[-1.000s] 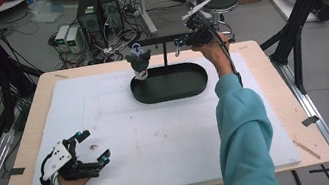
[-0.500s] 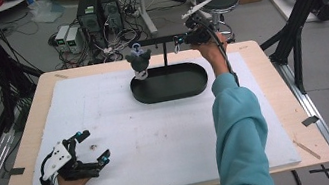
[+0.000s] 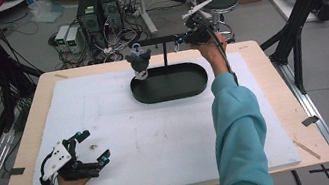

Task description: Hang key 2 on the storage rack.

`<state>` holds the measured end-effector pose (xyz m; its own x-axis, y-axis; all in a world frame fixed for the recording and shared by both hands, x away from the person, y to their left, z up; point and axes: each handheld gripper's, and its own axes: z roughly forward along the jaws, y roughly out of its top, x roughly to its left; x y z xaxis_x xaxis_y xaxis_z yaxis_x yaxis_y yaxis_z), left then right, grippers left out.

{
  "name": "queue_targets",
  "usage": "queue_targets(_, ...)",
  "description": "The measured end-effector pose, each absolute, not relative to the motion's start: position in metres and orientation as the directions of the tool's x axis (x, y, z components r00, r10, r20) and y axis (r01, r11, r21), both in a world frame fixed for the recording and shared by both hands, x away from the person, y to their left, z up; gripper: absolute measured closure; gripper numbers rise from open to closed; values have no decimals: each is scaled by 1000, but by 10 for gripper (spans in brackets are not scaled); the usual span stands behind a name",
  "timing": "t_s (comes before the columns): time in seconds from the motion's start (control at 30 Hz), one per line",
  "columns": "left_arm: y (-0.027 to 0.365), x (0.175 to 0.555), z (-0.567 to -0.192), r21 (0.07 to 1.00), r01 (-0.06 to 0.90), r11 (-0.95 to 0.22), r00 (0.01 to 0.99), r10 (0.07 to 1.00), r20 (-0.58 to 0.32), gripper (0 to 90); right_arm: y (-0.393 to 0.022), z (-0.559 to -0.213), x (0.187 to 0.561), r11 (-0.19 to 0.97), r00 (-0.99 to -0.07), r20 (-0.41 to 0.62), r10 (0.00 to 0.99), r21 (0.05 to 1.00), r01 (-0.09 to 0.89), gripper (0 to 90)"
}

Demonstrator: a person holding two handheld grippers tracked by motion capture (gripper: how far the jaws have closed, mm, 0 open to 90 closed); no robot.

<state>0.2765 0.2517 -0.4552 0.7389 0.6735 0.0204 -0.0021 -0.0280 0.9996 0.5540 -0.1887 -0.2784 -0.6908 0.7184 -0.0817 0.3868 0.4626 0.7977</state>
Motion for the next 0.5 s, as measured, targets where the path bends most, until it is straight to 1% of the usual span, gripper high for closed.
queue_targets(0.03,252,277,-455,1000,-2,-28,739,674,21,17,-189,-278,554,459,-693,-73,717,798,390,874)
queue_targets(0.07,252,276,-455,1000,-3,-28,738,675,21,17,-189,-278,554,470,-686,-98,721,796,381,863)
queue_targets(0.13,252,276,-455,1000,-5,-31,738,675,24,17,-190,-278,554,452,-676,-95,731,810,375,801)
queue_targets(0.2,251,277,-455,1000,-5,-24,738,674,20,17,-191,-275,552,458,-669,-116,734,812,362,794)
queue_targets(0.3,251,276,-456,1000,-2,-14,737,676,11,17,-194,-273,550,453,-661,-121,741,817,358,778)
queue_targets(0.33,251,276,-455,1000,-3,-20,737,676,15,17,-194,-272,549,444,-659,-115,744,822,358,754)
queue_targets(0.37,252,277,-455,1000,-2,-19,737,675,15,17,-195,-271,549,436,-653,-117,748,828,351,696)
queue_targets(0.4,252,276,-455,1000,-1,-21,737,676,15,17,-196,-270,547,423,-644,-113,757,835,351,610)
queue_targets(0.43,252,276,-455,1000,2,-20,737,676,12,17,-196,-269,547,402,-629,-110,770,848,344,491)
queue_targets(0.47,252,277,-455,1000,3,-21,736,676,12,17,-196,-269,546,368,-606,-89,790,860,354,344)
queue_targets(0.5,252,277,-455,1000,5,-22,735,678,11,17,-197,-269,545,356,-593,-81,801,861,363,219)
